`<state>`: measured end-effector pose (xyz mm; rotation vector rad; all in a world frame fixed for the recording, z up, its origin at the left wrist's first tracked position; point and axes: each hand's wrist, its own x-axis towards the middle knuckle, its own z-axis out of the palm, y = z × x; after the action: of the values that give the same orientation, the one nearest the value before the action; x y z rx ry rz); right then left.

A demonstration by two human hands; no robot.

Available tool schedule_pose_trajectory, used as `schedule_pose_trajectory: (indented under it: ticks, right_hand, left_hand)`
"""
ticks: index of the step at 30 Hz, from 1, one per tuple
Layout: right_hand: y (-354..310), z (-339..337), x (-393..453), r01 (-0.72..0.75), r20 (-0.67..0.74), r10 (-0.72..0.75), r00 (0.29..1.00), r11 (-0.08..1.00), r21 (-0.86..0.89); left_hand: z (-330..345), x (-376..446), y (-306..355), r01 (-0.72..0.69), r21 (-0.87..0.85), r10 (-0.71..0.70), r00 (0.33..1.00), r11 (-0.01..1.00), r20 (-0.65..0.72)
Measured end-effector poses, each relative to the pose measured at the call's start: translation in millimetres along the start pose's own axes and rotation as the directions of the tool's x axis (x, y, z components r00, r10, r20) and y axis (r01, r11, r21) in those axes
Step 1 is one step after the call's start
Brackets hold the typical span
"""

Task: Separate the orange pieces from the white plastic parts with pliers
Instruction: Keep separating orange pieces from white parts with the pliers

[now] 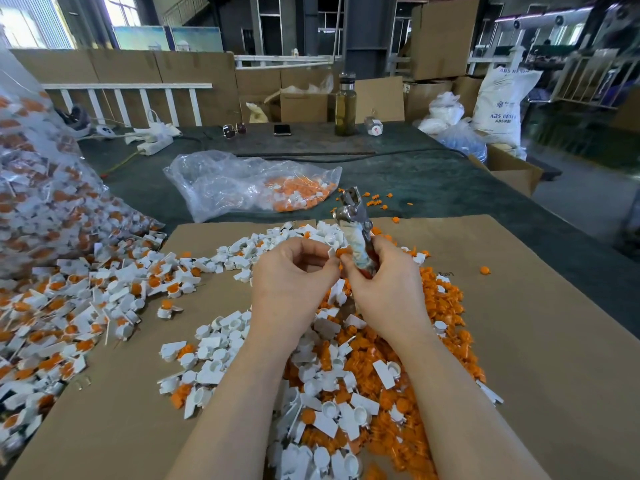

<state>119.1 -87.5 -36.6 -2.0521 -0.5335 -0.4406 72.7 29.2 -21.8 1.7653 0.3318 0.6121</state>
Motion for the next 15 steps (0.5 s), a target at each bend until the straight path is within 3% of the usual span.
schedule_pose_trajectory:
  ticks: [6, 15]
  right_hand:
    - [0.7, -1.0, -1.1, 0.021, 0.026, -0.023, 0.999, 0.998, 0.063]
    - [1.1, -1.6, -0.6, 0.032, 0.052, -0.032, 0.998, 0.999, 0.012]
  left_hand:
    - [-0.6, 1.3, -0.1, 0.007, -0.022, -0.008, 1.000, 1.000, -0.020]
    - [-0.2, 2.9, -0.8, 0.036, 0.050, -0.034, 0.999, 0.998, -0.039]
